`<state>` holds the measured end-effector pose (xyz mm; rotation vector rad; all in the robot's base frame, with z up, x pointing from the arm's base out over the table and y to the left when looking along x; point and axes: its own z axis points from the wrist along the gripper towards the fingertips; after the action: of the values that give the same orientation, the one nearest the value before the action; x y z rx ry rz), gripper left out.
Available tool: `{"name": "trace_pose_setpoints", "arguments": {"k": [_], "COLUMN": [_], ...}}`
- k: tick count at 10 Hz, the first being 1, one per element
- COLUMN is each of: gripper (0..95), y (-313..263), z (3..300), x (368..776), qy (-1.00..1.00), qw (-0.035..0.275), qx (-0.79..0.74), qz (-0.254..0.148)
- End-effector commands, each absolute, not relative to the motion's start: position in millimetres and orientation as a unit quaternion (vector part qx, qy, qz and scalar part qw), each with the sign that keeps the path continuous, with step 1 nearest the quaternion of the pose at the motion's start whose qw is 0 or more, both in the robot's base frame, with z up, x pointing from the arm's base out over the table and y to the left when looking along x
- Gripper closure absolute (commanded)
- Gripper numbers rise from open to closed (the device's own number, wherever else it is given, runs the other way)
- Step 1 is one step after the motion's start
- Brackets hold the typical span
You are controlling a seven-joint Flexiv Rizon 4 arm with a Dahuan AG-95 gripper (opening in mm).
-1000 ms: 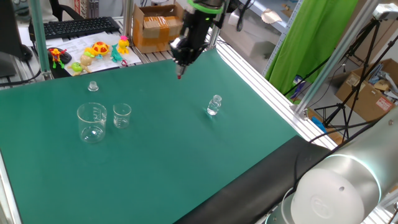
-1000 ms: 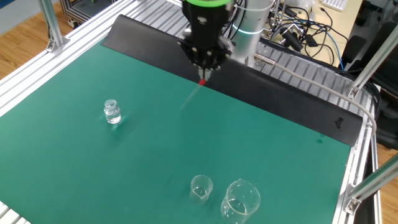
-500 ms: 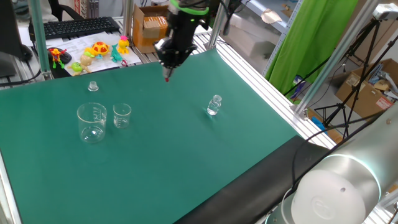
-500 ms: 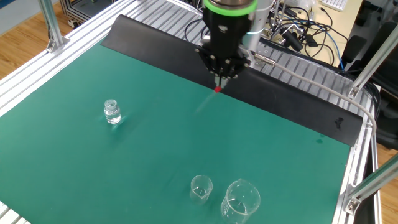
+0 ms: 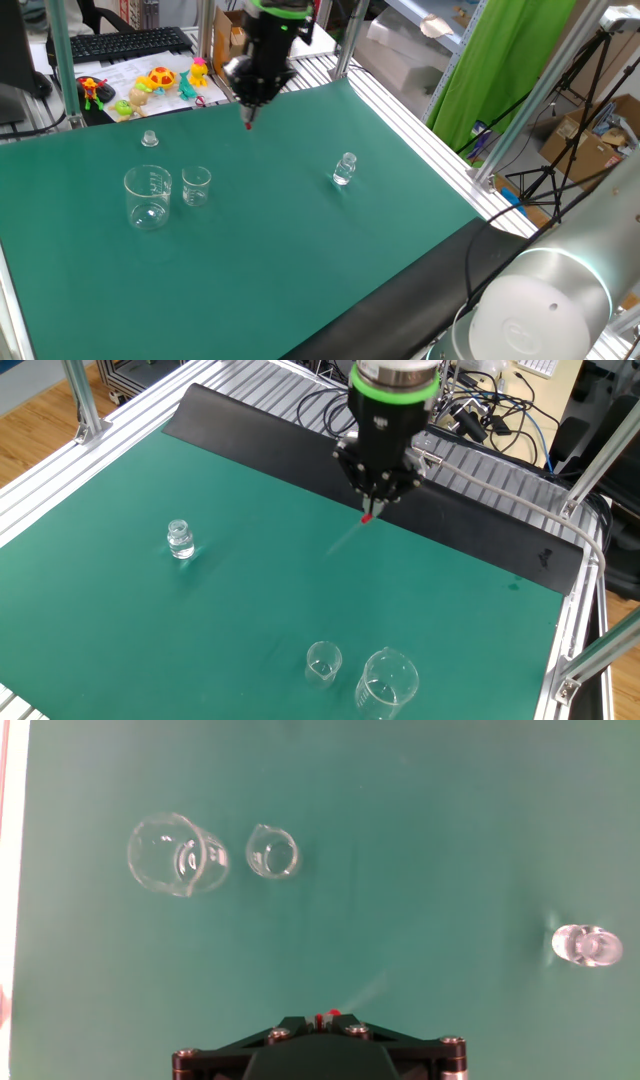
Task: Transfer liquid using a dropper
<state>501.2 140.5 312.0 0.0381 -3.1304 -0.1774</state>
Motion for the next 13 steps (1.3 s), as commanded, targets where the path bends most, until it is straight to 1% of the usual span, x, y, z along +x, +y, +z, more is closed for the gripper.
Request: {"name": "trace_pose_setpoints", "arguments": {"k": [1, 3, 5, 9, 13], "gripper": [95.0, 95.0, 95.0, 95.0, 95.0], "y": [147.9, 151.9, 151.9, 151.9, 152.9], "z": [310.2, 308.0, 308.0, 308.0, 306.0], "x": [502.2, 501.6, 501.6, 501.6, 502.7], "qy": [-0.998, -0.998, -0.999, -0.996, -0.995], "qw": [0.002, 0.004, 0.017, 0.018, 0.016], "qx": [0.006, 0.011, 0.037, 0.091, 0.094], "qz": [-0.056, -0.054, -0.034, -0.017, -0.021]}}
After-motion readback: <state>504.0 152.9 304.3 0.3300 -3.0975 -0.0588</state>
